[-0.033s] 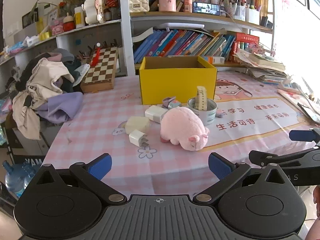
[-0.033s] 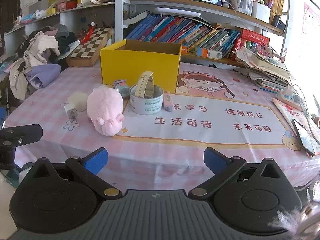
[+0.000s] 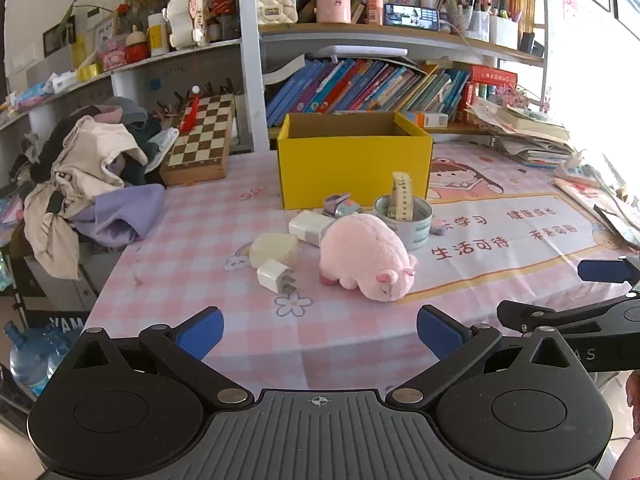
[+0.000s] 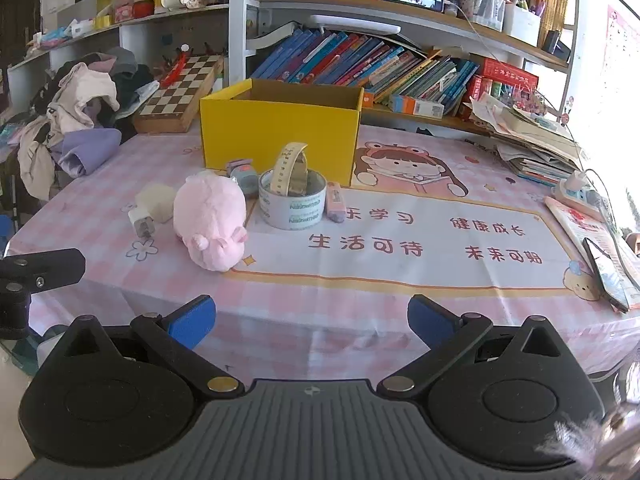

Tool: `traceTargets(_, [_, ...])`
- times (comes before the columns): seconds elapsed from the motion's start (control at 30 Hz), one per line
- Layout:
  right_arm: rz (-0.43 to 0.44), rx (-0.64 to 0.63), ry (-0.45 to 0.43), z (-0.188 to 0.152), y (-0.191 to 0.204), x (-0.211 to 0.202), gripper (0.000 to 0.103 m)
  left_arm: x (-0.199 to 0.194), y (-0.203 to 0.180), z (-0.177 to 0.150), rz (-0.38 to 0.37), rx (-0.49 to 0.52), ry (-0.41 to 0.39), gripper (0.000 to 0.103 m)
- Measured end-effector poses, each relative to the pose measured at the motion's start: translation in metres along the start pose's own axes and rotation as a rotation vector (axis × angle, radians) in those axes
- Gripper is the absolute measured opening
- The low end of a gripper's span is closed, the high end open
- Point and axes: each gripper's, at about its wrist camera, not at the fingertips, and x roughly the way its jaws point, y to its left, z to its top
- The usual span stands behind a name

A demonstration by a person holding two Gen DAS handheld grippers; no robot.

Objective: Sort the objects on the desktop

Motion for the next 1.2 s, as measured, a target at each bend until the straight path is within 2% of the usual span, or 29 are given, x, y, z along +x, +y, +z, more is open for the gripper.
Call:
traceTargets(0.23, [0.012, 0.005, 0.003, -0.002, 0.005, -0.002, 0.103, -0.008, -0.003, -0.002, 0.012, 0.016, -0.005, 0.103])
traceTargets(0.33, [0.018, 0.003, 0.006, -0.002, 0.002, -0.003, 0.103, -0.004, 0.002, -0.003, -0.011, 0.004, 0.018, 0.103])
traceTargets(0.7, [0.005, -0.010, 0.015, -0.002, 0.005, -0.005, 0.103, -0.005, 0.009, -0.004, -0.048, -0.022, 0.017, 0.103])
traceTargets(1.2, [0.027, -0.032, 0.023, 0.001, 0.012, -0.005, 0.103, -0.005, 0.011, -0.004, -0.041, -0.021, 0.033, 0.103])
